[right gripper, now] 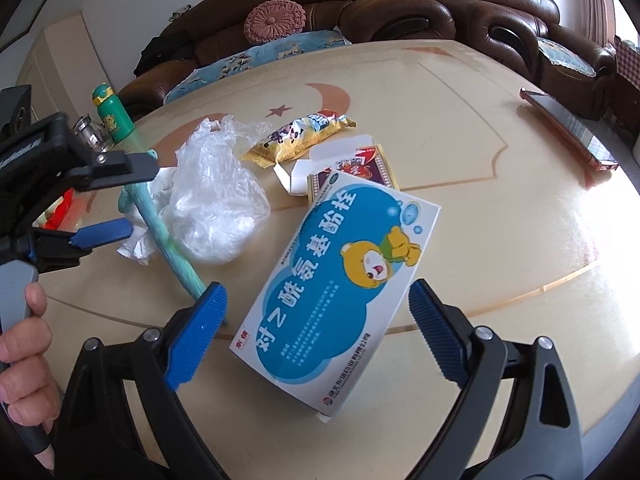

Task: Collect trash
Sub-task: 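Grasp the green toy with the left tool while the right tool grasps the blue-printed medicine box, then lift the green toy with the left tool while the right tool lifts the blue-printed box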

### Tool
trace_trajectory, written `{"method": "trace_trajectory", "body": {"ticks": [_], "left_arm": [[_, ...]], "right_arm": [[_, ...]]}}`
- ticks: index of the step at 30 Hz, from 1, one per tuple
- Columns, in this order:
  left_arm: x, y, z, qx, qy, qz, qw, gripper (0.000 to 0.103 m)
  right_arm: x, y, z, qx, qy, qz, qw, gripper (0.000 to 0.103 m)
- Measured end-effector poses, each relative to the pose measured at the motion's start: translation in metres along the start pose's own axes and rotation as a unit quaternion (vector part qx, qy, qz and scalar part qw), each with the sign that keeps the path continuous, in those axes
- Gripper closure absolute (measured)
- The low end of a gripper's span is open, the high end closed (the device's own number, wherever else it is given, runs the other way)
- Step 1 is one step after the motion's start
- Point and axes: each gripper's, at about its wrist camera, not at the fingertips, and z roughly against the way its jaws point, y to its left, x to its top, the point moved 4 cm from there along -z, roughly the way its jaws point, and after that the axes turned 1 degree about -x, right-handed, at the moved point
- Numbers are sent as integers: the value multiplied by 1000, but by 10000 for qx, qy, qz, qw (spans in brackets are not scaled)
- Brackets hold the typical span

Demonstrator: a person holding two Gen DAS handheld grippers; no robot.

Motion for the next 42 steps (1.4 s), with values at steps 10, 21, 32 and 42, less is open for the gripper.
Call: {"method": "trace_trajectory", "body": {"ticks": [10,21,32,42], "left_arm": [[9,19,-14,-180,76,654,9977,43],[11,30,-20,-135,117,933,9955,46],[10,38,-26,-55,205,1215,9924,55],[7,39,-23,-25,164,1371,9904,65]], "right_arm": [[3,0,-10,10,47,-136,9999,13],[1,2,-9,-83,-14,-148,9999,13],[-1,2,-6,-250,-84,-134,9996,23],[0,-2,-5,-188,-104,-175,9996,35]]}}
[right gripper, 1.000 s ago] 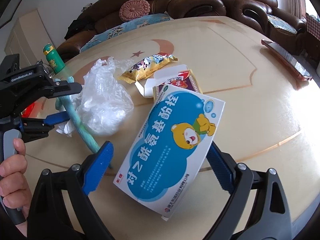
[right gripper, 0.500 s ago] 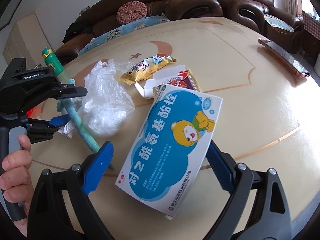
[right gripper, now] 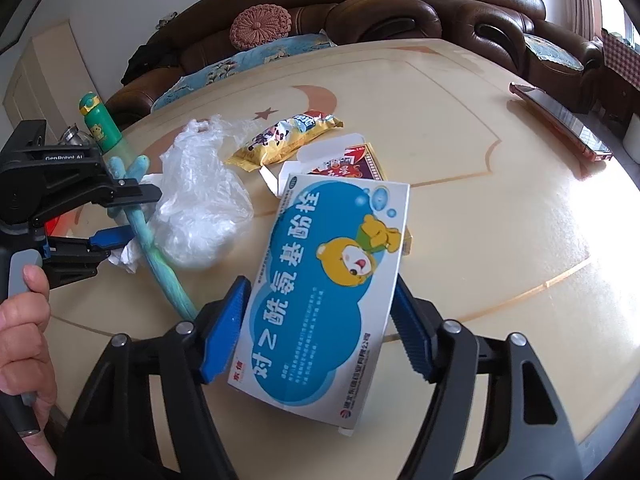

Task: Collect trash
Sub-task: 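Lift the green toy with the left tool while the right tool lifts the blue-printed box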

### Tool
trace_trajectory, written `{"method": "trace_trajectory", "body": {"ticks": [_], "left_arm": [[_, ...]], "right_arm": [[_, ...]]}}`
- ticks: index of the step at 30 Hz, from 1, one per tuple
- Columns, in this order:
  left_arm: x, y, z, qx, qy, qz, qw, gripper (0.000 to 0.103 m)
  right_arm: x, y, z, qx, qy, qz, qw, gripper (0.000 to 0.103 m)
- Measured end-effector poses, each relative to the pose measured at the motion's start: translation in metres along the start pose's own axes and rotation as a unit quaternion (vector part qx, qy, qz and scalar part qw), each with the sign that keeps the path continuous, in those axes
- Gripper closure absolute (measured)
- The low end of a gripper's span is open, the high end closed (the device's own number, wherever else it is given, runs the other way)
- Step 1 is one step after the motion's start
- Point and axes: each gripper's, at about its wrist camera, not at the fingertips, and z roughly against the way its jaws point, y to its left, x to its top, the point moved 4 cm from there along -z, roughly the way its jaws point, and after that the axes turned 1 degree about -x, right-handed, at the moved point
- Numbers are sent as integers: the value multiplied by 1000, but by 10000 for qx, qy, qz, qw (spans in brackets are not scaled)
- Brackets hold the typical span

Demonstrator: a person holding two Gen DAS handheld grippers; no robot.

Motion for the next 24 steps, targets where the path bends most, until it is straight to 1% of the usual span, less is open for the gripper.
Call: {"method": "trace_trajectory", "body": {"ticks": [3,4,8,9,11,15,17,20,22,24], "left_arm": [[-2,3,2,-65,-11,80,9999,68],[-2,3,3,-64,-31,90,9999,72],[-2,6,6,-101,-60,205,9997,72],[-2,5,6,-101,-58,160,9998,72],[-3,6,6,-68,-45,169,9998,75],[-4,3,13,-149,-115,133,9997,77],[-3,1,16,-154,-138,83,9998,81],[-3,-1,18,-175,-133,52,9997,82],[-3,0,18,-194,-126,85,9997,85],[-3,0,16,-197,-88,102,9997,86]], "right_arm": [[-1,0,0,-8,-13,6,10000,35],[-1,-1,0,-12,-12,19,10000,35],[0,-3,0,4,-20,-7,10000,35],[-1,-3,1,13,-25,-11,10000,35],[-1,-2,1,15,-26,0,10000,36],[-1,-1,2,45,-78,20,10000,38],[-1,-2,3,59,-84,-5,9999,39],[0,-3,5,67,-139,-9,9999,39],[1,-1,5,66,-158,15,9999,40],[1,-1,7,64,-174,6,9998,40]]}}
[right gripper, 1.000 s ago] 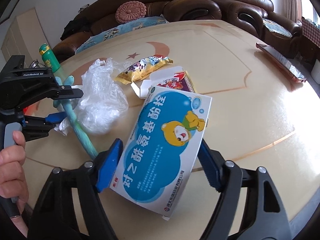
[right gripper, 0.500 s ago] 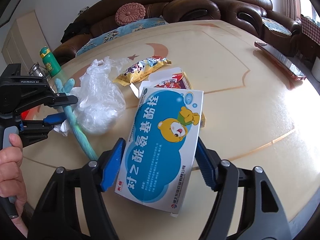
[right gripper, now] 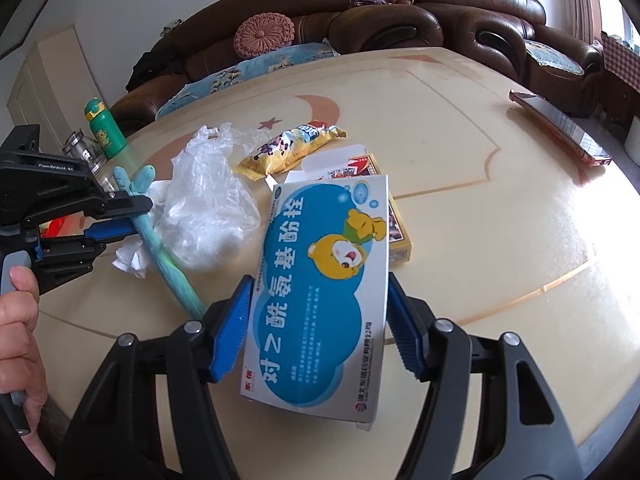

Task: Collect trash
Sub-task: 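Lift the green toy with the left tool while the right tool lifts the blue-printed box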

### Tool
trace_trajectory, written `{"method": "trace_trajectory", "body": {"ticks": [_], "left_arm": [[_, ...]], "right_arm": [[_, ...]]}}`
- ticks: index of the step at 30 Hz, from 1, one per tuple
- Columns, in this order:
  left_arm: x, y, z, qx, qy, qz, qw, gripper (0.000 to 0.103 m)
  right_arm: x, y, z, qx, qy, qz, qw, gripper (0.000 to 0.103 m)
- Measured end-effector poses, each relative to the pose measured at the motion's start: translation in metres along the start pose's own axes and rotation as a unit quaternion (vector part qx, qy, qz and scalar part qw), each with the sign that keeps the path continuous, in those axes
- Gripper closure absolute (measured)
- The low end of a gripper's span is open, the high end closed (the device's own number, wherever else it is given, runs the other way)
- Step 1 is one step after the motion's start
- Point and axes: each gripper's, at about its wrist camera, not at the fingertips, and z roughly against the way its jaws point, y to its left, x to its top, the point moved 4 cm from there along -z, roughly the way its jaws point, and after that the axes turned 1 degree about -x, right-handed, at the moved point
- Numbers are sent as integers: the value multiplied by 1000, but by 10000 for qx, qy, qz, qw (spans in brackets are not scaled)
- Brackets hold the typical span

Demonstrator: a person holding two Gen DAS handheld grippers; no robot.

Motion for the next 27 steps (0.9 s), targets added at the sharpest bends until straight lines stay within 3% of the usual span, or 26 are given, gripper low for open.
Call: {"method": "trace_trajectory", "body": {"ticks": [16,27], "left_arm": [[-4,-11,11,39,-194,-213,9996,87],[-13,-29,41,131,-467,-674,9965,87]], "right_arm": [[2,5,7,-30,-128,93,9999,40],[11,9,23,-30,-385,186,9991,41]]}}
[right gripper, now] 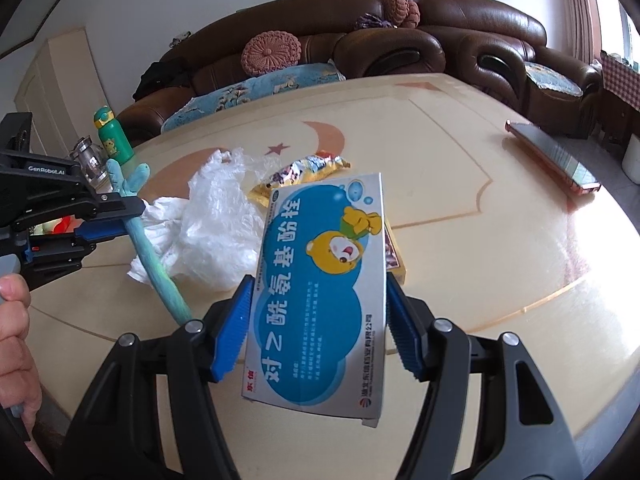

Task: Collect trash
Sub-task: 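Lift the green toy with the left tool while the right tool lifts the blue-printed box, then carry the green toy in the left tool while the right tool carries the box to the bin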

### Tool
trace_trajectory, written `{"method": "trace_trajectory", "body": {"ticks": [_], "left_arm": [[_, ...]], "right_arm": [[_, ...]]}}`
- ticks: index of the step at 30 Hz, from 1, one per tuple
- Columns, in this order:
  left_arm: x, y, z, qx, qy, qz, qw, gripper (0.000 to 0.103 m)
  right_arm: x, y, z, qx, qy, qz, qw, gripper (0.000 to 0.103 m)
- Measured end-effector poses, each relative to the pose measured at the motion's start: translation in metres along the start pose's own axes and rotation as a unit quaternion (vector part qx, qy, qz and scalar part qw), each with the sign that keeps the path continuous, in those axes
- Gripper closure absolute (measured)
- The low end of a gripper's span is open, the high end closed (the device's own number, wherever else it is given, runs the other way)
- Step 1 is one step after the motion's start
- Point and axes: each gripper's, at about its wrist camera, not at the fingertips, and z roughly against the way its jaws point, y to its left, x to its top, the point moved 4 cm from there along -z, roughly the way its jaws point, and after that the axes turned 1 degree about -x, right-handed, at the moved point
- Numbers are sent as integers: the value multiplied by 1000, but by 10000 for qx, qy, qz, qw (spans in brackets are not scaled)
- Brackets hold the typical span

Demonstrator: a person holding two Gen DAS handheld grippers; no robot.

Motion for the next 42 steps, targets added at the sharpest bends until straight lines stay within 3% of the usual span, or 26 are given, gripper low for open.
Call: {"method": "trace_trajectory", "body": {"ticks": [14,24,32,42], "left_arm": [[-21,-18,69,191,-348,-651,9971,87],[-59,-28,116,297,-372,-1129,9925,87],[-105,-26,143,471,-260,-1519,9869,86],[-165,-26,163,531,0,-1940,9796,86]], "right_arm": [[15,21,59,123,-496,291,9983,41],[19,43,116,191,-749,566,9954,41],[6,53,160,146,-842,782,9933,41],[-37,53,199,56,-601,930,9938,41]]}}
